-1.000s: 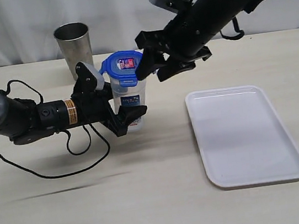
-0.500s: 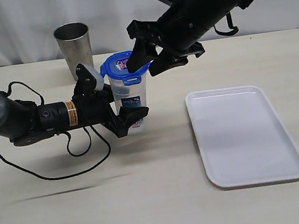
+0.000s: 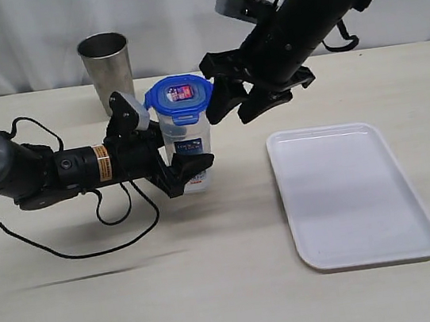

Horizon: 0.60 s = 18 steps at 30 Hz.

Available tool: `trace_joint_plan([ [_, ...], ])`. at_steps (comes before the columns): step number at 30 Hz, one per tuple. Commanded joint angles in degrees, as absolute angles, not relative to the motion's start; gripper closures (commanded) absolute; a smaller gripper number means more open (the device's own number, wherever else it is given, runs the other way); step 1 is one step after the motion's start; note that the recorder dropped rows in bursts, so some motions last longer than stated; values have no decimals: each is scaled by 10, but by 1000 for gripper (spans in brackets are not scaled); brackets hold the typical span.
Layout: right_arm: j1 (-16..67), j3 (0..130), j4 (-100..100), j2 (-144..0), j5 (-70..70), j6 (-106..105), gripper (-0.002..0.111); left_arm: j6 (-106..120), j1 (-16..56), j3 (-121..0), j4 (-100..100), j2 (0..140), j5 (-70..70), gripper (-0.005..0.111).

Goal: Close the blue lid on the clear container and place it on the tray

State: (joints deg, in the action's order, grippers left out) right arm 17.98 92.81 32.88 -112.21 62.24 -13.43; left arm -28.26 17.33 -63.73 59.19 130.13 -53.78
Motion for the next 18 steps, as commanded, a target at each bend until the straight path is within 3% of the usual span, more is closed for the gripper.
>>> trace_joint_plan([
  [1, 161, 938, 328, -1111, 553, -130, 54, -288, 172, -635, 591, 1303, -547, 107],
  [11, 148, 969, 432, -1160, 579, -143, 54, -284, 172, -635, 589, 1303, -546, 107],
  [18, 182, 969, 431, -1174, 557, -154, 54, -284, 172, -635, 589, 1303, -546, 107],
])
